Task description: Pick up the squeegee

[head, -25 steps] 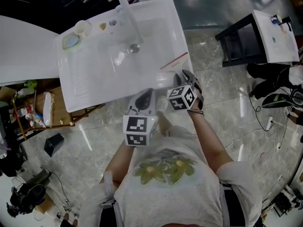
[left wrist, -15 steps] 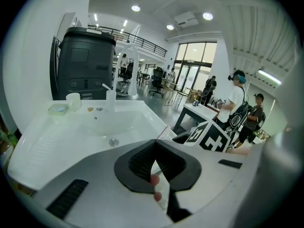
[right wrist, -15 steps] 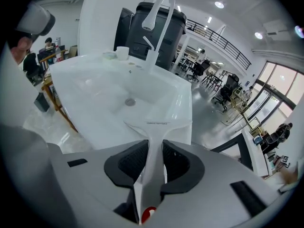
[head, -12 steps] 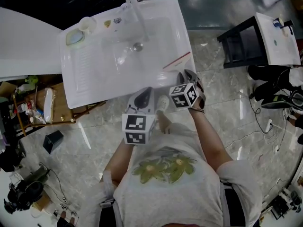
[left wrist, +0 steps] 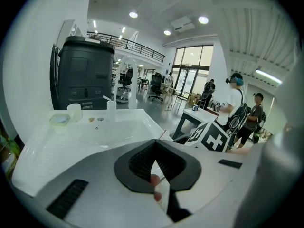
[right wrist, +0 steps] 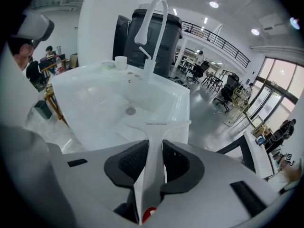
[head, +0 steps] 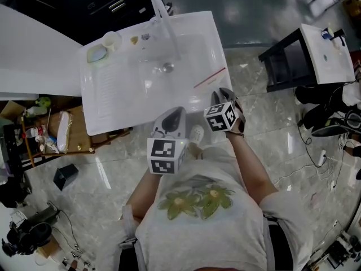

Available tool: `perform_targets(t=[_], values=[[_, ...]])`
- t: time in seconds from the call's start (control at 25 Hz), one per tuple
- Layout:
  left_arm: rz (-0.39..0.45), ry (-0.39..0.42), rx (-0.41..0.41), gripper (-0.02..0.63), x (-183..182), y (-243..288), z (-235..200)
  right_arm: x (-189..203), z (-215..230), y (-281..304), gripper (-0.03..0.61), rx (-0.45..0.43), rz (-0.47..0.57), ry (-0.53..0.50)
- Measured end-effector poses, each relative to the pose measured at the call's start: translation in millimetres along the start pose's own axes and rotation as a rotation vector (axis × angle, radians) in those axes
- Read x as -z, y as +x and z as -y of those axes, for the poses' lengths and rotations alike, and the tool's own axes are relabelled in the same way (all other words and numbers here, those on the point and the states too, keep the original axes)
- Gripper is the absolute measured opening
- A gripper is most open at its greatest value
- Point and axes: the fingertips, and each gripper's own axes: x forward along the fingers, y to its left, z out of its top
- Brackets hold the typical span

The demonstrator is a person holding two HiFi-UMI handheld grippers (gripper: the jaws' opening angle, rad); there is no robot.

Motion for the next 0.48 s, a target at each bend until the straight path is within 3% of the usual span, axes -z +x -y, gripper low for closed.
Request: perform_targets(t=[0.48], values=[[0.030,-0.011,-0.016,0.009,-10.1,-7.4,-12.3,-29.7,4.8,-17.8,0.103,-0.022,0.071,0.031]])
